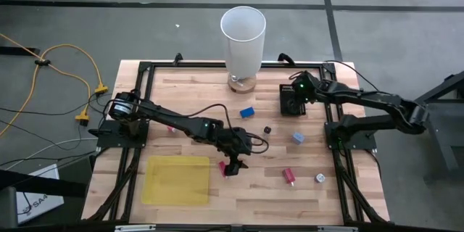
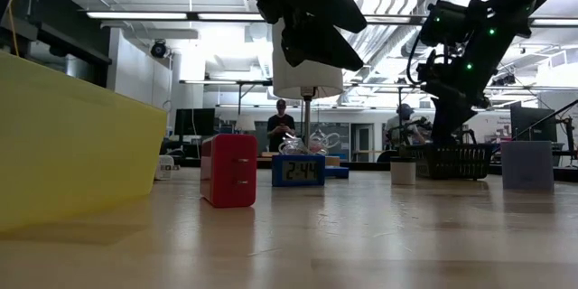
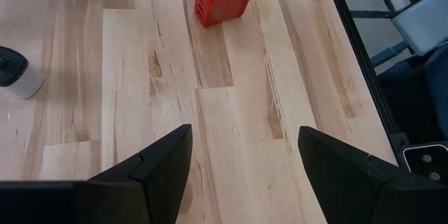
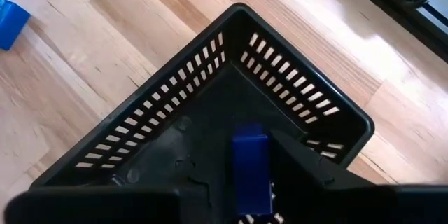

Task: Pick & Place Office items
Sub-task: Put the violet digital clock into the black bin, then put the bottom blue digital clock into the black bin

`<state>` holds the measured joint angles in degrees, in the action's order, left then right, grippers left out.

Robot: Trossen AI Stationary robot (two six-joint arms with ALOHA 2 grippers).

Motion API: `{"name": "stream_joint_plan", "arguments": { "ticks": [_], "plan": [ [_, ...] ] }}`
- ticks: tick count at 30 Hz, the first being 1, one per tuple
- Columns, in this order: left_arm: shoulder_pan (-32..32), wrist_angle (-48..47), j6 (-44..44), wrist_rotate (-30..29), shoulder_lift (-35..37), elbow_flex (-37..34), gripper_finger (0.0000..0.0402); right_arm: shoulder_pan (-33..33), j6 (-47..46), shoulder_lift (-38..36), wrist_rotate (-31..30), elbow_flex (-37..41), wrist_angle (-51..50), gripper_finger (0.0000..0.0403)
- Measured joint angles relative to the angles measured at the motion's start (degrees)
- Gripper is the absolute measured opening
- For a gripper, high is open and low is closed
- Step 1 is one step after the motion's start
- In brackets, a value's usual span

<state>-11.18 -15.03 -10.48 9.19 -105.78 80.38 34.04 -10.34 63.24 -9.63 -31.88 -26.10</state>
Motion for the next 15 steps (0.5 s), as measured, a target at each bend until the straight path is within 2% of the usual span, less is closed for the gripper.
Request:
{"name": "stream_joint_plan", "arguments": {
  "ticks": [8, 15],
  "plan": [
    [0.0, -0.1, 0.0, 0.0, 0.0, 0.0, 0.0254, 0.0, 0.1, 0.0, -0.6, 0.0, 0.2, 0.0128],
    [0.0, -0.2, 0.0, 0.0, 0.0, 0.0, 0.0254, 0.0, 0.1, 0.0, -0.6, 0.0, 0.2, 0.0136]
  ]
}}
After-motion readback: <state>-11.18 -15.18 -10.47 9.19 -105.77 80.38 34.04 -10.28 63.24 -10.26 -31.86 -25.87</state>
